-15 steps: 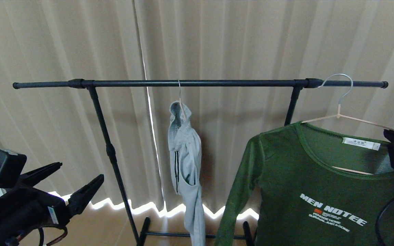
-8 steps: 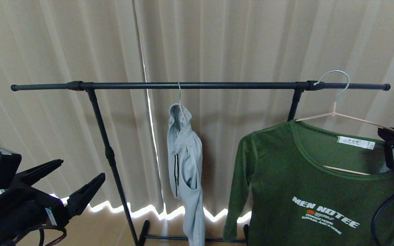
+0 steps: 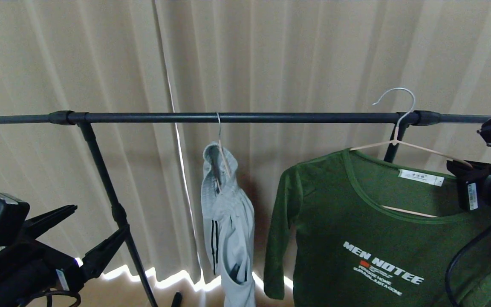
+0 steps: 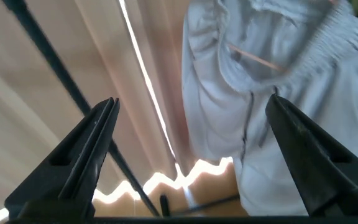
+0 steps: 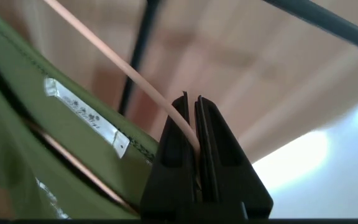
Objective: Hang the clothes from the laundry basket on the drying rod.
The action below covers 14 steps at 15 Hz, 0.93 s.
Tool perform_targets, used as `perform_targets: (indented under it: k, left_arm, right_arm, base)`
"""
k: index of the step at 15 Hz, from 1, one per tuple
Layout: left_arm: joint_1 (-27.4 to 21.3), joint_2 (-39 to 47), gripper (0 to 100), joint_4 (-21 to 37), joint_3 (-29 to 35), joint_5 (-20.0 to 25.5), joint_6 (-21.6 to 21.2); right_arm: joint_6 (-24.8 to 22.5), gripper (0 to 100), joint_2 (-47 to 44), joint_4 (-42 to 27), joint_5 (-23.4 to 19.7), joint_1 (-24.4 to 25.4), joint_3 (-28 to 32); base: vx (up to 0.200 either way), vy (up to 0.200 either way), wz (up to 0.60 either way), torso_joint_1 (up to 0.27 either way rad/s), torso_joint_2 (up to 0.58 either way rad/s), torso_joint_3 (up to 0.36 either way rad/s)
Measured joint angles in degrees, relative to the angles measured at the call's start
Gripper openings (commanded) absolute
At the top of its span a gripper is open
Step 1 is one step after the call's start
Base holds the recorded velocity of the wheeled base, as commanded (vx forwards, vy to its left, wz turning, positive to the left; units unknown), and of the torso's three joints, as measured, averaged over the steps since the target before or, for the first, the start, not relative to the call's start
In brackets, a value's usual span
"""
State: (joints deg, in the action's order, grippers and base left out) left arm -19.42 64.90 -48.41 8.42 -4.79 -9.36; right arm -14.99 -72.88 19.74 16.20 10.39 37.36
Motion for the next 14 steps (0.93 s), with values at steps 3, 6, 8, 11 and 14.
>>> perform_targets:
  k: [3, 6, 8, 11, 14]
  left_arm:
    - [0.05, -1.71, 100, -0.01, -0.05, 0.06, -0.05]
    - [0.24, -3.46, 100, 0.05, 0.11, 0.09, -1.37]
    - [0.29, -3.96, 100, 0.11, 0.04, 0.09, -1.44]
    - [0.33, -4.29, 100, 0.33, 0.01, 0.06, -1.48]
    - [0.38, -4.4, 100, 0.4, 0.01, 0.06, -1.52]
  right_arm:
    - [5.17, 0, -3.83, 0.21, 0.29, 3.3, 2.93]
    - [6.62, 0, -8.07, 0.6, 2.33, 6.21, 5.79]
    - [6.66, 0, -10.62, 0.79, 3.74, 7.33, 7.18]
    - [6.68, 0, -14.64, 0.79, 6.21, 8.07, 9.7]
    - [6.68, 0, -18.05, 0.84, 8.11, 8.3, 11.73]
  base:
    - [0.0, 0.0, 0.0, 0.0, 0.0, 0.0]
    - [0.0, 0.0, 0.0, 0.0, 0.0, 0.0]
    - [0.0, 0.0, 0.0, 0.0, 0.0, 0.0]
    - [0.0, 0.0, 0.0, 0.0, 0.0, 0.0]
    - [0.0, 0.0, 0.0, 0.0, 0.0, 0.0]
